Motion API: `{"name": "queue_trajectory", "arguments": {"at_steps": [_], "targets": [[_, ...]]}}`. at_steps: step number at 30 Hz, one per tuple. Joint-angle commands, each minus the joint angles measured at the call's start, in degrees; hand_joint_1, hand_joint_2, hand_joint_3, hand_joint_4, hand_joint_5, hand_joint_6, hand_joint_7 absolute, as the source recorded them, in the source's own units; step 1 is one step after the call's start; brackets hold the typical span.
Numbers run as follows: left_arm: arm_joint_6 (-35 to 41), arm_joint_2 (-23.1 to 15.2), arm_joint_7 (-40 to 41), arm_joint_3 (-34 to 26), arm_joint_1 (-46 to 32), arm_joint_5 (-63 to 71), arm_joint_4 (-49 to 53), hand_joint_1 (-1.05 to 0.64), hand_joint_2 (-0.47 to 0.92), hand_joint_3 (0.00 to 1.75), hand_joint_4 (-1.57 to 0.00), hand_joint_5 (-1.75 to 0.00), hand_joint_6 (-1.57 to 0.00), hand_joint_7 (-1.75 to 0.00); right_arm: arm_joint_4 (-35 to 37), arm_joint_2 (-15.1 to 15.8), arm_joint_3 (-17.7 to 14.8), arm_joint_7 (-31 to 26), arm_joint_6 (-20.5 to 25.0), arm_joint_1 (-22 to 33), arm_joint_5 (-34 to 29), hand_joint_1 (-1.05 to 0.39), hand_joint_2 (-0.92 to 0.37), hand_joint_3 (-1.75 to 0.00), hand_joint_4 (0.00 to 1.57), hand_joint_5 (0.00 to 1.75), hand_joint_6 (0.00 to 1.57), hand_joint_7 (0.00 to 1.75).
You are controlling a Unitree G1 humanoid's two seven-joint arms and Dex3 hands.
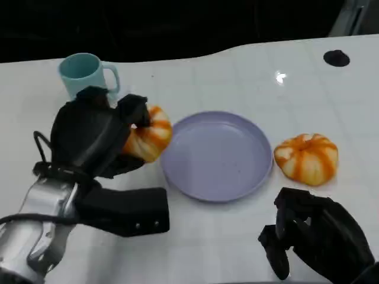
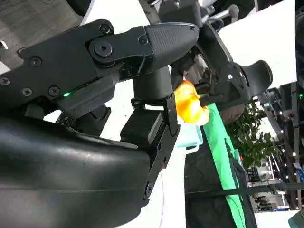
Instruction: Grasp the bread from the table and place it into the plate.
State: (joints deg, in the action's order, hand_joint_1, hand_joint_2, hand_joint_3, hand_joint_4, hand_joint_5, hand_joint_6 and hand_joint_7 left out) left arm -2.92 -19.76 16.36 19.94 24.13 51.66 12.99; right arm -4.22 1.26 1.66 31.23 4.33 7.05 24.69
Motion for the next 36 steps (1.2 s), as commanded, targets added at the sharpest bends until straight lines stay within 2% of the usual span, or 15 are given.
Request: {"name": "queue_trajectory", "arguments": {"at_steps": [1,7,10,12,18,23,25,26,28,29,30,32,34,36], "targets": [[-4.32,2.37,2.81,1.15,4.27,-2.13,4.69,-0.27,0.32,1.22,-0.98,-1.75,-0.72,-1.72,0.09,0.36,-0.25,0.13,-0.21,0.18,0.34,-0.95,-0.92,-0.33,1.18,1.68,1.01,1.54],[-8.71,6.33,1.69,2.91,8.96,-5.26,12.24,-0.29,0.28,1.27,-0.98,-1.75,-0.72,-1.75,-0.02,0.51,-0.21,0.62,-0.47,0.32,0.43,-0.95,-0.92,-0.34,1.18,1.68,1.0,1.54],[-10.53,8.49,1.47,4.06,11.98,-6.42,17.45,-0.27,0.3,1.21,-0.99,-1.75,-0.76,-1.66,0.11,0.69,-0.24,0.83,-0.59,0.29,0.28,-0.96,-0.92,-0.34,1.18,1.68,1.0,1.54],[-13.02,9.74,2.59,4.74,14.04,-7.24,21.93,-0.27,0.31,1.24,-0.99,-1.75,-0.76,-1.71,0.19,0.74,-0.28,0.94,-0.72,0.28,0.23,-0.96,-0.92,-0.34,1.18,1.67,1.0,1.54],[-16.37,12.32,4.61,6.37,18.63,-7.66,31.73,-0.31,0.3,1.28,-1.01,-1.75,-0.77,-1.74,0.16,0.51,-0.24,1.11,-0.78,0.35,0.47,-0.95,-0.92,-0.33,1.19,1.67,1.01,1.54],[-18.1,13.14,3.62,6.63,20.26,-9.13,35.93,-0.27,0.35,1.26,-0.95,-1.75,-0.73,-1.75,0.17,0.21,0.0,1.2,-1.04,0.44,0.37,-0.95,-0.92,-0.33,1.19,1.67,1.01,1.54],[-17.92,13.22,0.86,6.53,20.63,-10.23,36.62,-0.26,0.45,1.11,-0.86,-1.75,-0.78,-1.32,0.11,0.11,0.03,1.09,-0.83,0.48,0.43,-0.96,-0.92,-0.32,1.19,1.67,1.01,1.54],[-17.67,13.2,-0.37,6.55,20.74,-10.61,36.73,-0.27,0.53,0.95,-0.8,-1.71,-0.82,-1.03,0.08,0.09,0.05,1.0,-0.75,0.49,0.41,-0.96,-0.92,-0.32,1.19,1.67,1.01,1.54],[-16.9,12.84,-2.66,6.85,20.7,-10.94,36.06,-0.29,0.66,0.65,-0.76,-1.51,-0.89,-0.61,-0.04,0.07,0.08,0.79,-0.6,0.51,0.33,-0.96,-0.92,-0.31,1.19,1.67,1.01,1.53],[-16.63,12.59,-3.64,7.05,20.64,-10.91,35.66,-0.32,0.7,0.52,-0.74,-1.33,-0.88,-0.43,-0.02,0.05,0.09,0.77,-0.64,0.51,0.33,-0.96,-0.92,-0.31,1.19,1.66,1.01,1.53],[-16.11,12.28,-5.05,7.32,20.6,-10.77,35.14,-0.37,0.76,0.36,-0.69,-1.06,-0.83,-0.22,-0.07,0.01,0.11,0.69,-0.68,0.55,0.27,-0.96,-0.92,-0.31,1.19,1.66,1.01,1.53],[-15.11,11.82,-7.18,7.77,20.54,-10.4,34.22,-0.44,0.88,0.15,-0.64,-0.59,-0.73,-0.05,-0.08,0.0,0.15,0.66,-0.84,0.57,0.17,-0.96,-0.92,-0.31,1.19,1.66,1.01,1.53],[-13.99,11.22,-9.91,8.34,20.59,-10.02,33.24,-0.52,0.91,0.13,-0.54,-0.4,-0.6,-0.01,0.04,0.06,0.17,0.84,-1.07,0.51,0.14,-0.97,-0.92,-0.31,1.19,1.66,1.02,1.53],[-12.4,10.39,-13.35,9.19,20.72,-9.29,31.85,-0.66,0.92,0.26,-0.32,-0.23,-0.37,0.0,0.01,0.14,0.2,0.95,-1.15,0.48,0.13,-0.97,-0.92,-0.32,1.19,1.66,1.02,1.53]]}}
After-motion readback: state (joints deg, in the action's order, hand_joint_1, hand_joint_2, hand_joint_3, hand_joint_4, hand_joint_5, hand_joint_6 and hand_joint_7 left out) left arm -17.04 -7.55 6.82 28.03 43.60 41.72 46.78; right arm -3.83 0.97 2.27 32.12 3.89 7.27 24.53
